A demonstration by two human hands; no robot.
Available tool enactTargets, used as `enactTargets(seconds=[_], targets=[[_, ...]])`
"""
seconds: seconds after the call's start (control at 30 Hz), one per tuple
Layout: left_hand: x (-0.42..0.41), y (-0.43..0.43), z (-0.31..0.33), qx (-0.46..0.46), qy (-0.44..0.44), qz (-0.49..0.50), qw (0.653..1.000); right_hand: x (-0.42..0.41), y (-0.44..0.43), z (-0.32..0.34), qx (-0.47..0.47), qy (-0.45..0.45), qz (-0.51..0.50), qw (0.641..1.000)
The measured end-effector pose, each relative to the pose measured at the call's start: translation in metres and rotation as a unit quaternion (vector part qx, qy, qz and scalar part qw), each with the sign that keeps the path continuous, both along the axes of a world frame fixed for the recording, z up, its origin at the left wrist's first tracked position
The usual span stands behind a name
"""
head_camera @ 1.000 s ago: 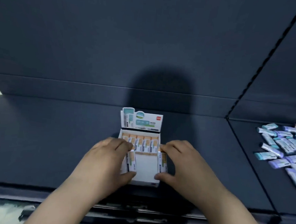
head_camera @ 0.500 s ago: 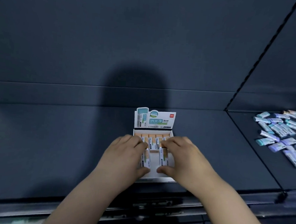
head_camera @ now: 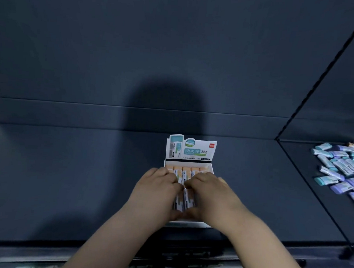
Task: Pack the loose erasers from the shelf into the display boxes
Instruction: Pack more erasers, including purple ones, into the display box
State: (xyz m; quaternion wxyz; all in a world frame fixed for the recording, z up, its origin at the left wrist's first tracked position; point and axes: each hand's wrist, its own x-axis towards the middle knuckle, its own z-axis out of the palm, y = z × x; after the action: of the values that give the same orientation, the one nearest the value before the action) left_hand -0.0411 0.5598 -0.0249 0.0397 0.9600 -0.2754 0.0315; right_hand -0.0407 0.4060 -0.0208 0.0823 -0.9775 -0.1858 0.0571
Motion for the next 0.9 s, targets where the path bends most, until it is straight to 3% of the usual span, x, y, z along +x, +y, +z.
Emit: enactTargets(seconds=[0.57, 0.77, 0.9], targets=[[-0.002, -0.01, 0.003, 0.042, 0.028, 0.043, 0.998, 0.004, -0.011, 0.0, 0.015, 0.021, 0.017, 1.0], [-0.004, -0.01, 0.0, 0.028, 0.038, 0.051, 0.998, 0.001, -0.015, -0.007, 0.061, 0.008, 0.011, 0.998], [-0.002, -0.008, 0.007, 0.065, 0.041, 0.035, 0.996, 0.001, -0.013, 0.0, 0.108, 0.017, 0.012, 0.994]])
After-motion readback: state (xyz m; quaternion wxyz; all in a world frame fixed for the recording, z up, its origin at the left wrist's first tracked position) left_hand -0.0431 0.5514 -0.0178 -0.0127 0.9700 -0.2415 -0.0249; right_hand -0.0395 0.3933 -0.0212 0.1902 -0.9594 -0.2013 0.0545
